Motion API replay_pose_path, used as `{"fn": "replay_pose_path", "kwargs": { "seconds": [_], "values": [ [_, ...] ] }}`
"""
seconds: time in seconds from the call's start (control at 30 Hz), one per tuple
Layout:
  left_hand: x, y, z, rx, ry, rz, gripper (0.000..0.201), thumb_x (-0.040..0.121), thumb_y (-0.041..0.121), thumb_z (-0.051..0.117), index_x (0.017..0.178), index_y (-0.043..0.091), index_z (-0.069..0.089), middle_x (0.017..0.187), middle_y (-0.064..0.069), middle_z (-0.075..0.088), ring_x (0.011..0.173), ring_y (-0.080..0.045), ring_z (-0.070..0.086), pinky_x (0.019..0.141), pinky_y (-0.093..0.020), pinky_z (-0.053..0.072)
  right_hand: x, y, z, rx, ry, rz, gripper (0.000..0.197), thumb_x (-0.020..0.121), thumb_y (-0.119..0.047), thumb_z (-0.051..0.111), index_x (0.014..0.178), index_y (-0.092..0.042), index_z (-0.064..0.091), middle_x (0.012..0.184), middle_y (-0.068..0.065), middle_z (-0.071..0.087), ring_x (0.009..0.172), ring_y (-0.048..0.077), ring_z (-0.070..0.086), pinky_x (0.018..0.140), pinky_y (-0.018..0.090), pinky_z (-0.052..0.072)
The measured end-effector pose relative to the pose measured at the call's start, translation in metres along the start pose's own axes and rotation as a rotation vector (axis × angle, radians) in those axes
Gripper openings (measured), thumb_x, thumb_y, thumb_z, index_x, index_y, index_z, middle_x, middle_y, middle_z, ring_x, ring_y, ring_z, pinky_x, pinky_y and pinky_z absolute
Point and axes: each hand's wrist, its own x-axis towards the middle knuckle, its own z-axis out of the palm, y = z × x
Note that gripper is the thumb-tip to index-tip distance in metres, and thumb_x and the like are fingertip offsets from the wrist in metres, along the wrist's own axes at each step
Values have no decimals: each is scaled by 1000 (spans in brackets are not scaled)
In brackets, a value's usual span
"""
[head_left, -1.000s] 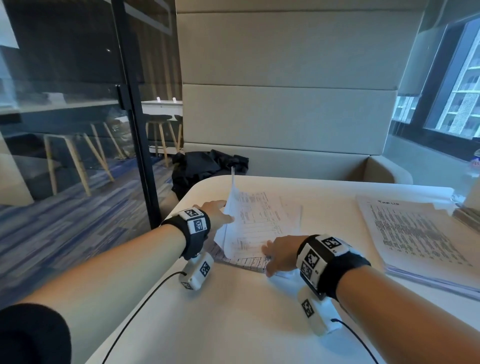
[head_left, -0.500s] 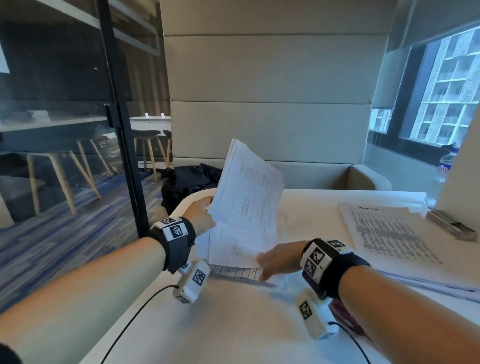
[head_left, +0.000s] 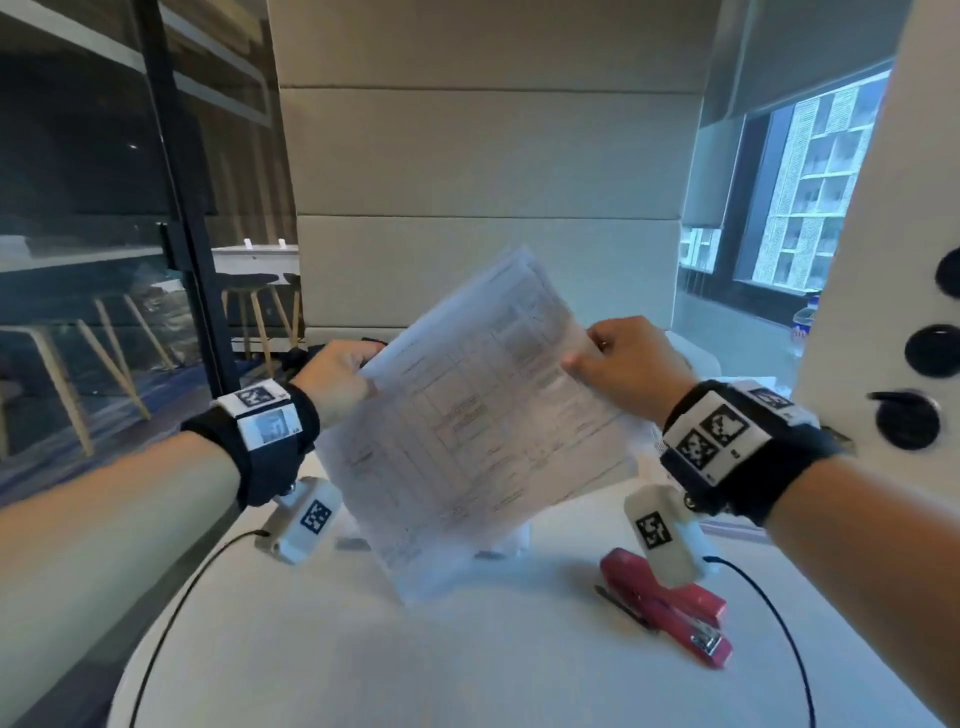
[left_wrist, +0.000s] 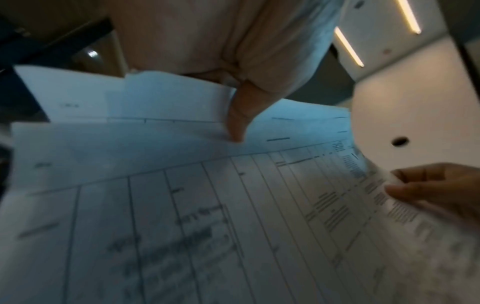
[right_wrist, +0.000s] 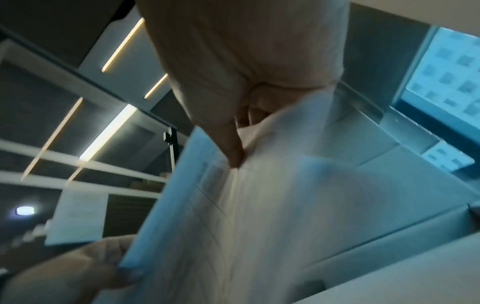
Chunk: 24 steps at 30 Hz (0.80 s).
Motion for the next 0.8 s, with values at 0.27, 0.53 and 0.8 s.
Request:
{"fn": "replay_pose_path", "kwargs": {
  "seconds": [0.27, 0.53, 0.8],
  "values": [
    [-12, 21, 17, 529, -293, 29, 17, 91, 15, 62, 106, 22, 65, 116, -1, 65, 107, -20, 58, 93, -31, 43, -66, 35, 12, 325, -584, 400, 22, 86, -7, 68, 104, 6, 64, 89, 14, 75, 83, 29, 73, 75, 41, 60],
    [-35, 15, 90, 852, -585, 77, 39, 94, 16, 58, 133, 15, 55, 132, -4, 58, 116, -25, 54, 85, -26, 37, -126, 66, 40, 239, -839, 522, 16, 85, 3, 66, 100, 4, 62, 84, 18, 74, 72, 30, 73, 52, 28, 58],
    [-45, 14, 116, 1052, -644, 105, 48, 89, 32, 65, 132, 24, 45, 119, 0, 61, 107, -24, 56, 101, -39, 36, -128, 54, 28, -368, -730, 200, 17, 86, -17, 69, 73, -12, 59, 68, 5, 70, 55, 16, 68, 52, 26, 57]
  ]
}}
